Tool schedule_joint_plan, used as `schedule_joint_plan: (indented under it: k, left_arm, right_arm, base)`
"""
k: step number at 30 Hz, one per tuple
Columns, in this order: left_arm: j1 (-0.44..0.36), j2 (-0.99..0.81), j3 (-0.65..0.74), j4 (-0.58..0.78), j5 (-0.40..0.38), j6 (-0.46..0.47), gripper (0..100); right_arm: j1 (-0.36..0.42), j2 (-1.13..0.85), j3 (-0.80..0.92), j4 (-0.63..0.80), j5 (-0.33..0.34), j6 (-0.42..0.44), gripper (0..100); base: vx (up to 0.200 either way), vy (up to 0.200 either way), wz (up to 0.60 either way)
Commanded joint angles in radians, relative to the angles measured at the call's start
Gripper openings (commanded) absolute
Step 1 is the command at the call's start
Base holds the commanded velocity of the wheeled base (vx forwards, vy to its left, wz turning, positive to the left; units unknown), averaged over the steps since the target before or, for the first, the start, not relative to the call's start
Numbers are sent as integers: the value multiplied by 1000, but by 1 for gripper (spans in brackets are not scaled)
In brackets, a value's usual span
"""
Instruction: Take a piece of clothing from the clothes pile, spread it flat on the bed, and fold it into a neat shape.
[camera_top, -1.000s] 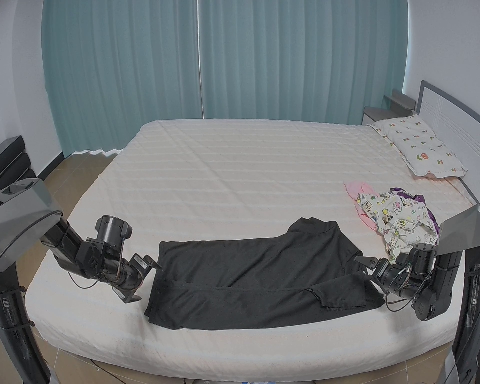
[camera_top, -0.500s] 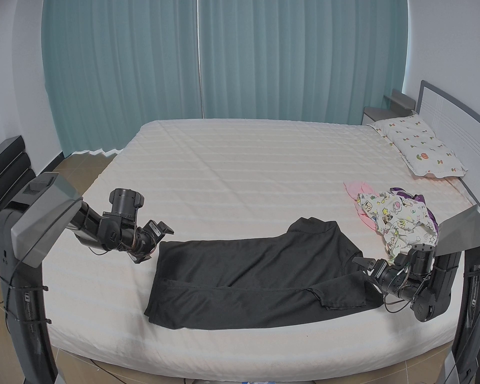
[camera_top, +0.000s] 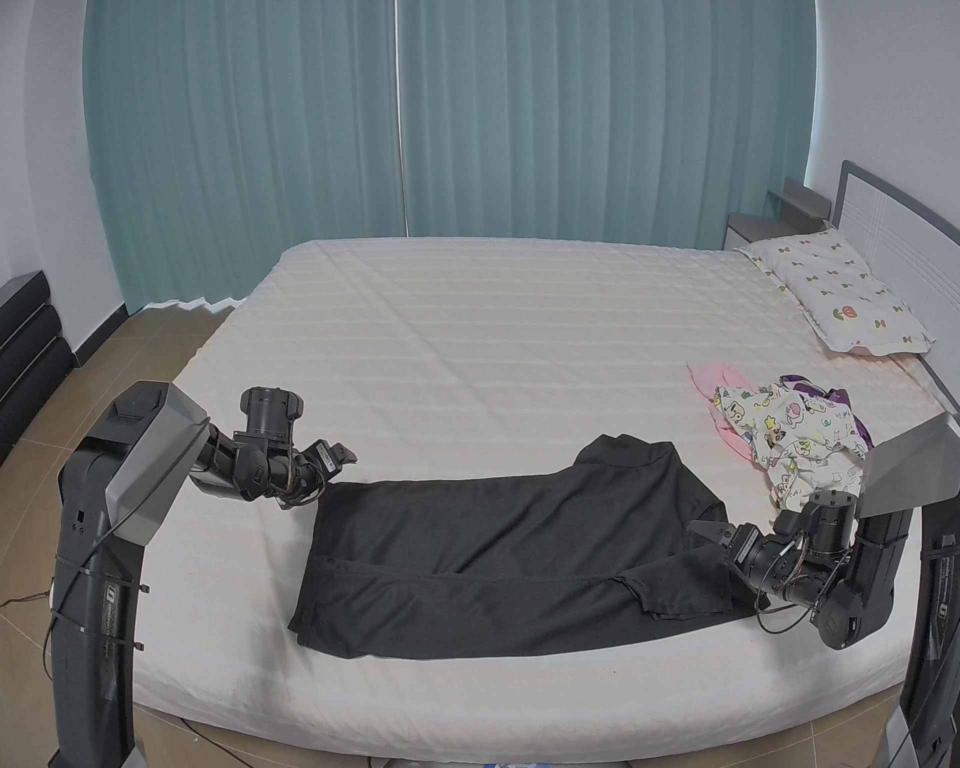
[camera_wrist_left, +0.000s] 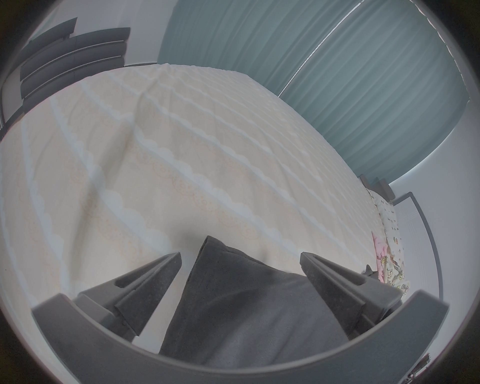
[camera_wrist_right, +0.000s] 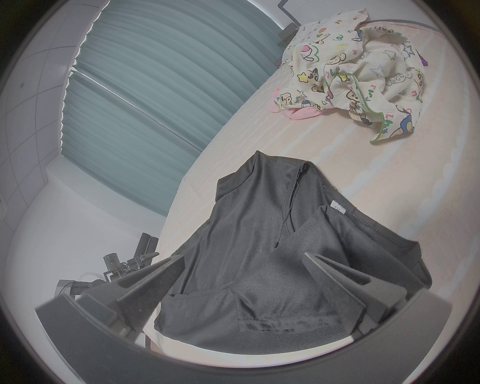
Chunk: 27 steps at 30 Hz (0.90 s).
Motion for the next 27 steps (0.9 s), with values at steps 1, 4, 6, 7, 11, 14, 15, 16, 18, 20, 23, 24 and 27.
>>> schedule_joint_plan:
  k: [1,4,6,7,11,14,15,16,18,20,23,24,27]
  left_arm:
    - [2,44,-14,-23,3,-2,100]
    - [1,47,-17,-59,1,-13,100]
    - [-1,54,-20,-66,1,-13,100]
    - [-2,56,-23,-66,1,-10,100]
    - [-1,65,-41,-55,-2,-13,100]
    - [-2,68,-43,-55,-5,-13,0]
    - [-2,68,-44,-55,-5,-14,0]
    - [-2,68,-44,-55,-6,-14,0]
    - [-2,70,-40,-55,-3,-17,0]
    - [-2,68,-35,-57,3,-25,0]
    - [-2,59,-31,-57,3,-79,0]
    - [-2,56,-31,-55,4,-99,0]
    - [-2,36,-26,-54,3,-143,0]
  right_arm:
    - [5,5,0,-17,1,-1,100]
    - [3,6,1,-18,1,-1,100]
    - [3,8,1,-17,1,1,100]
    - [3,11,0,-17,1,-1,100]
    - [5,14,-7,-17,1,-1,100]
    - [6,14,-11,-17,1,-1,100]
    - [8,13,-14,-17,1,-2,100]
    - [11,9,-28,-17,1,-2,100]
    - [11,6,-60,-15,-1,-8,100]
    - [11,2,-100,-1,-1,-14,100]
    - [8,-27,-220,118,-4,-60,100]
    - [5,-40,-257,174,-6,-83,100]
    - [8,-35,-404,347,-58,-137,100]
  base:
    - [0,0,0]
    - [0,0,0]
    - [0,0,0]
    - [0,0,0]
    - [0,0,0]
    - [0,0,0]
    - [0,0,0]
    - [0,0,0]
    - [0,0,0]
    - [0,0,0]
    - [0,0,0]
    - [0,0,0]
    - [0,0,0]
